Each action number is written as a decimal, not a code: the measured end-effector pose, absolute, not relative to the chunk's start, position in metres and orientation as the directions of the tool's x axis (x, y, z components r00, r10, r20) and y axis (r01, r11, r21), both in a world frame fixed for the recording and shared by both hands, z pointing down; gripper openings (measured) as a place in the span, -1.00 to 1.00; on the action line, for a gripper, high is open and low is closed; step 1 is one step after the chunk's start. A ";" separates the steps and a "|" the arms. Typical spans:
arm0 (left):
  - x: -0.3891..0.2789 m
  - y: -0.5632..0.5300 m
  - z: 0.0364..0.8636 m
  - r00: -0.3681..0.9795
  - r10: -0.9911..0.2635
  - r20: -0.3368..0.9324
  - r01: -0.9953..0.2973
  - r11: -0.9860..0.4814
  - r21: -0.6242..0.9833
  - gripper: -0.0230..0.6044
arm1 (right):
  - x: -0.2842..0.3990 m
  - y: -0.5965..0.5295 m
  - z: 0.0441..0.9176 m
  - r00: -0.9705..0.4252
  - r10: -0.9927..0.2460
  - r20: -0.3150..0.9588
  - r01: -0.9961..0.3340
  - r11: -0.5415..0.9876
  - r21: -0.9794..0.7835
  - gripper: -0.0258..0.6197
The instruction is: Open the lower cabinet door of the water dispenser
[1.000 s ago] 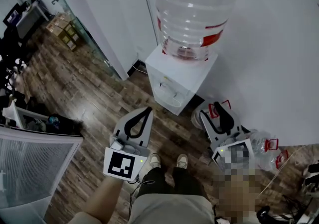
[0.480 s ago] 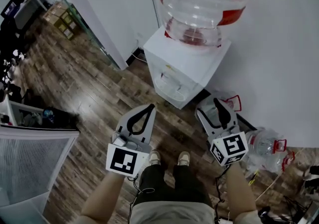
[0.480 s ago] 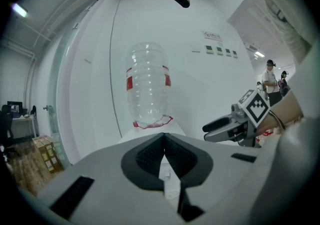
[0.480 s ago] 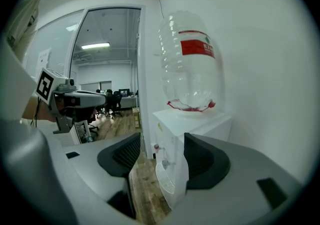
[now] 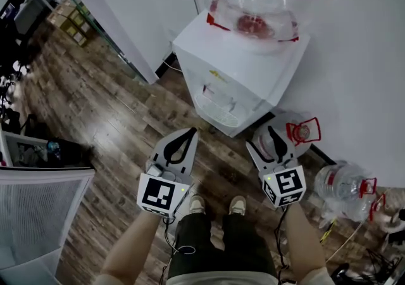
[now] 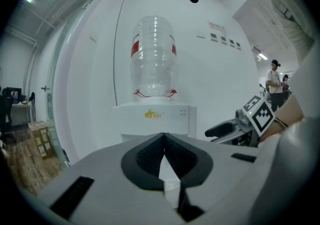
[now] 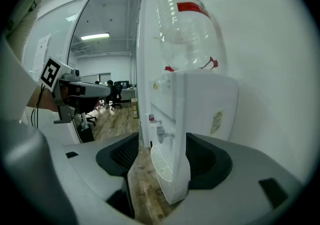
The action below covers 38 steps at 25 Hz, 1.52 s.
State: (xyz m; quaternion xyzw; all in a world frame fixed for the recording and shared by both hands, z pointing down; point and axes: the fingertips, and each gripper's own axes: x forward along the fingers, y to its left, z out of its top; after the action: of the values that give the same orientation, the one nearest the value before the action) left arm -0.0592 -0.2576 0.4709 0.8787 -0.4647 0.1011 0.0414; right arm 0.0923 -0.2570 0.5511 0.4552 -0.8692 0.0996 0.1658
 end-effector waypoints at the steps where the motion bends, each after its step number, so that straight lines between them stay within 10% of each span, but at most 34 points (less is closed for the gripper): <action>1: -0.059 -0.260 0.480 0.551 -0.807 0.213 -0.823 -0.567 -0.021 -0.91 | 0.091 -0.258 0.565 -0.533 -0.753 0.386 -0.823 0.567 -0.030 -0.02; 38: -0.064 -0.294 0.776 0.562 -0.771 0.300 -0.817 -0.574 0.056 -0.91 | 0.101 -0.342 0.915 -0.372 -0.742 0.558 -0.919 0.379 -0.109 0.05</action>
State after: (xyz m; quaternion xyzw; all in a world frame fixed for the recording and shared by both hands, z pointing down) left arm -0.0644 -0.2940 0.7756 0.8786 -0.4517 0.1222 0.0948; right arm 0.1013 -0.3424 0.9148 0.5178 -0.8020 0.2065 0.2145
